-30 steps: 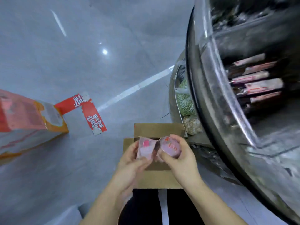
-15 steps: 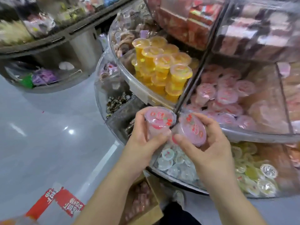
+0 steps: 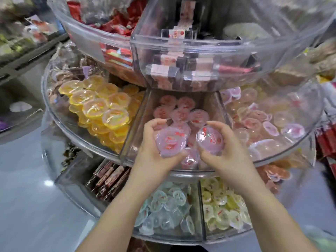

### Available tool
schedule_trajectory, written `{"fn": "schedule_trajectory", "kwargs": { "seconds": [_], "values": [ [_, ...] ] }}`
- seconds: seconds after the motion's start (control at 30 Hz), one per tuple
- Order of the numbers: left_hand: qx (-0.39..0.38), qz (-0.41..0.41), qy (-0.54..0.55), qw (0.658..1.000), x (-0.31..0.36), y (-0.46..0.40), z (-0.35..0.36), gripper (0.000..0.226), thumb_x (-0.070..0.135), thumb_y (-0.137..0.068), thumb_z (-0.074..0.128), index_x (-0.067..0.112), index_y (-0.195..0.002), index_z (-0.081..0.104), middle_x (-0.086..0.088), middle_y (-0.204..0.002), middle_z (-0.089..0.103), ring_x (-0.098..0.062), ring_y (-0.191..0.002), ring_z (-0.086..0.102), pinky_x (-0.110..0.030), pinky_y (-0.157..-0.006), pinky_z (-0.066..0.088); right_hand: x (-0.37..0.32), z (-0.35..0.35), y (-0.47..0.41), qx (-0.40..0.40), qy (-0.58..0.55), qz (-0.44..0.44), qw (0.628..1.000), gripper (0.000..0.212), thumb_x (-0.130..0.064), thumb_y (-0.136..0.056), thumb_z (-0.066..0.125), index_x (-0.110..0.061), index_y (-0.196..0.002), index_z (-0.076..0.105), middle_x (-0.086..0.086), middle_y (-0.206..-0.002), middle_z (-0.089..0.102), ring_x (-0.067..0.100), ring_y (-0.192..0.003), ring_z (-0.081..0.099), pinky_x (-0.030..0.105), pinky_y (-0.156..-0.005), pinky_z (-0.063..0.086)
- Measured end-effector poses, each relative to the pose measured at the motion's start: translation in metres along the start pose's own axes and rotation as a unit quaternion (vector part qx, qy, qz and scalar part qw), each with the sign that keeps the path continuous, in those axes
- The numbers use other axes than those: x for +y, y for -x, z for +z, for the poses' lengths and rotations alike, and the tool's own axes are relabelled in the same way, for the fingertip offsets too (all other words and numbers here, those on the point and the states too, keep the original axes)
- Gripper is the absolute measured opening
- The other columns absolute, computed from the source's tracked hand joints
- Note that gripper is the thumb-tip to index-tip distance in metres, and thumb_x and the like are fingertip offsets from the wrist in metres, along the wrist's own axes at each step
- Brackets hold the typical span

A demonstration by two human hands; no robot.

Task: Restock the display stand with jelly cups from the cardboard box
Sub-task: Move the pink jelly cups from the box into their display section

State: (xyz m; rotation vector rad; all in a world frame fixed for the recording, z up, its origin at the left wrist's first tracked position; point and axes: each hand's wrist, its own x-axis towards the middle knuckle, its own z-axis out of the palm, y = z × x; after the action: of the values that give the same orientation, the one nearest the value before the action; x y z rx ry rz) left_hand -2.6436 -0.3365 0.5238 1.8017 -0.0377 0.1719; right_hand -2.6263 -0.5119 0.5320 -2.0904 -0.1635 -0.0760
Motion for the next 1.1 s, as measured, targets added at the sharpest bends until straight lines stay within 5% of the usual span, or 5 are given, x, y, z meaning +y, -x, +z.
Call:
{"fn": "schedule_trajectory", "kwargs": {
  "seconds": [0.27,0.43,0.7,0.87,1.1],
  "values": [
    [-0.024,0.006,-0.167,0.986,-0.006,-0.022,0.008,0.049,0.039,-0.066,0.074,0.026,-0.107,0.049,0.008,-0.112,0.055,-0.008,-0.110,0.050,-0.021,-0.093,0.037,0.022,0.009,-0.020,-0.054,0.183,0.024,0.981,0.061,-0.015,-0.076,0.066,-0.020,-0.132,0.043,0.001,-0.126,0.047,0.016,-0.117,0.047,0.016,-0.088,0.030],
    [-0.076,0.035,-0.196,0.977,-0.013,-0.022,0.003,0.047,0.024,-0.074,0.074,0.034,-0.114,0.052,0.011,-0.110,0.045,0.007,-0.105,0.043,0.003,-0.087,0.027,0.024,0.017,-0.036,-0.096,0.184,0.057,0.977,0.067,-0.008,-0.079,0.067,-0.036,-0.134,0.041,0.000,-0.127,0.040,0.019,-0.118,0.047,0.023,-0.095,0.036],
    [-0.169,0.039,-0.311,0.935,-0.018,-0.024,-0.012,0.059,-0.004,-0.073,0.059,0.035,-0.116,0.058,0.010,-0.111,0.037,-0.005,-0.105,0.033,-0.003,-0.088,0.022,0.026,0.024,-0.044,-0.099,0.187,0.095,0.973,0.076,-0.023,-0.076,0.073,-0.030,-0.138,0.029,0.003,-0.137,0.041,0.023,-0.121,0.047,0.031,-0.094,0.040],
    [-0.201,0.081,-0.354,0.910,-0.015,-0.031,-0.019,0.047,0.018,-0.074,0.076,0.035,-0.115,0.061,0.010,-0.109,0.039,-0.006,-0.104,0.030,-0.004,-0.089,0.019,0.024,0.026,-0.047,-0.036,0.215,0.057,0.974,0.047,-0.017,-0.076,0.073,-0.021,-0.113,0.044,0.004,-0.122,0.052,0.024,-0.111,0.053,0.029,-0.083,0.040],
    [-0.229,0.079,-0.353,0.904,-0.019,-0.031,-0.028,0.052,-0.010,-0.079,0.054,0.032,-0.107,0.066,0.006,-0.128,0.039,-0.009,-0.119,0.034,-0.004,-0.092,0.022,0.025,0.020,-0.047,-0.057,0.176,0.055,0.981,0.040,0.005,-0.081,0.055,-0.030,-0.100,0.050,-0.004,-0.103,0.039,0.009,-0.069,0.044,0.021,-0.069,0.032]
  ]
}}
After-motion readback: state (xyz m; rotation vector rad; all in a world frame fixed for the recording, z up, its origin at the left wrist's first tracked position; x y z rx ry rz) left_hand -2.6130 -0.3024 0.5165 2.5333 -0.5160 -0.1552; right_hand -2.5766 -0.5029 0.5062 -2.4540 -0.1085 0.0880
